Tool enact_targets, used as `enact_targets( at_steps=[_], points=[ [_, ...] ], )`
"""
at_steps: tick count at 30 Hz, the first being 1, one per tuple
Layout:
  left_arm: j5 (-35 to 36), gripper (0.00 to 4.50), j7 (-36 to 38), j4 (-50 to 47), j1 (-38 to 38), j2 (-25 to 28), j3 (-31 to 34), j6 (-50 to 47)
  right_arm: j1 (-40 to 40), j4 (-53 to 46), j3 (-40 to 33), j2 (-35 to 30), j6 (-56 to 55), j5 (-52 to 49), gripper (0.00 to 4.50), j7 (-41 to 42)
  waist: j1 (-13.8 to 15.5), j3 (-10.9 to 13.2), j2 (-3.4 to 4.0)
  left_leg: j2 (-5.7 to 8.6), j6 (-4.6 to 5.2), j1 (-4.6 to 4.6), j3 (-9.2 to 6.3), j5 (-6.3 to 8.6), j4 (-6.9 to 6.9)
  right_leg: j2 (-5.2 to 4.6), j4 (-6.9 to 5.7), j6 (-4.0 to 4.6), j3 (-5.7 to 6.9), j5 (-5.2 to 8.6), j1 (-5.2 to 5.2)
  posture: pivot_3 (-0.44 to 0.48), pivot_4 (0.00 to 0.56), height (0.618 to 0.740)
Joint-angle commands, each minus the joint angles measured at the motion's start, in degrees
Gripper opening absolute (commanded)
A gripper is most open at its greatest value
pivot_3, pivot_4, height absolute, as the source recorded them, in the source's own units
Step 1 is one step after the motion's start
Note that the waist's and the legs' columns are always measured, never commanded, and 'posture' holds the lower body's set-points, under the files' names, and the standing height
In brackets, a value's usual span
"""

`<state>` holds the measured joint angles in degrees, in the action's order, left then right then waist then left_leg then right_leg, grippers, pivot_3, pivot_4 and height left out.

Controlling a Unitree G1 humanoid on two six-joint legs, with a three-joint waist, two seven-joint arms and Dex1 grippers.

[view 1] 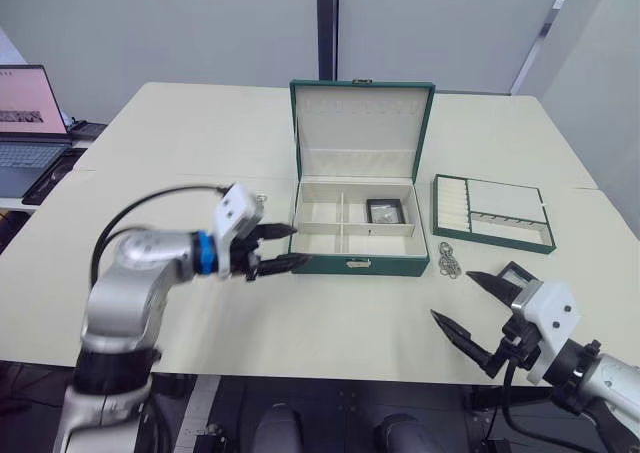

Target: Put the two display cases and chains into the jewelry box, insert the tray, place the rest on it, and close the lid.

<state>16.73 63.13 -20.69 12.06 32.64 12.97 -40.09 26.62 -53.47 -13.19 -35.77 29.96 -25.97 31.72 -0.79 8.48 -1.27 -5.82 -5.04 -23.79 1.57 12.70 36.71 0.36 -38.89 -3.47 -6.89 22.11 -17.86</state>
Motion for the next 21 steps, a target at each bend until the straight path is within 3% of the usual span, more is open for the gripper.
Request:
enact_targets(
  at_steps=[1, 5, 8, 14, 21],
  points=[
    [0.27, 3.12, -3.64, -1.73, -7.93, 0.72, 8.54, 9.26, 2.51, -0.88, 0.73, 0.17, -2.85, 1.18, 4.5, 1.24, -0.02, -0.02, 0.0, 0.0, 0.05, 0.0, 0.01, 0.03, 0.0, 0.0, 0.0, 0.0, -0.03, 0.0, -0.02, 0.0, 0.15, 0.74],
    [0.4, 3.12, -3.9, -1.78, -20.35, 2.23, 14.96, 16.78, 6.6, -0.51, -0.15, 0.4, -5.58, 2.1, 4.5, 3.0, -0.21, -0.02, -0.02, 0.01, 0.08, 0.02, 0.02, 0.06, -0.05, 0.0, 0.01, 0.06, -0.05, 0.03, -0.07, 0.0, 0.15, 0.74],
    [1.79, 3.12, -4.56, -0.32, -25.04, 3.98, 19.54, 18.36, 9.17, -0.31, -2.14, 0.47, -7.24, 1.73, 4.5, 4.72, -0.35, -0.1, -0.16, 0.0, 0.08, 0.02, 0.01, 0.07, -0.07, 0.0, 0.0, 0.08, -0.03, 0.04, -0.07, 0.0, 0.15, 0.74],
    [3.1, 4.48, -7.2, 4.12, -25.34, 6.0, 22.41, 20.66, 9.48, 0.71, -2.28, 0.48, -8.65, 1.6, 4.5, 6.37, -0.36, -0.25, -0.37, 0.02, 0.1, 0.04, -0.02, 0.09, -0.09, 0.0, 0.01, 0.16, -0.02, 0.09, -0.3, 0.0, 0.15, 0.74],
    [5.15, 4.48, -8.86, 4.62, -24.21, 7.89, 21.54, 18.95, 8.52, 1.53, -2.48, 0.27, -9.12, 1.7, 4.5, 7.19, -0.67, -0.27, -0.41, 0.01, 0.1, 0.04, -0.01, 0.09, -0.16, 0.02, 0.0, 0.17, -0.04, 0.09, -0.25, 0.0, 0.15, 0.74]
  ],
)
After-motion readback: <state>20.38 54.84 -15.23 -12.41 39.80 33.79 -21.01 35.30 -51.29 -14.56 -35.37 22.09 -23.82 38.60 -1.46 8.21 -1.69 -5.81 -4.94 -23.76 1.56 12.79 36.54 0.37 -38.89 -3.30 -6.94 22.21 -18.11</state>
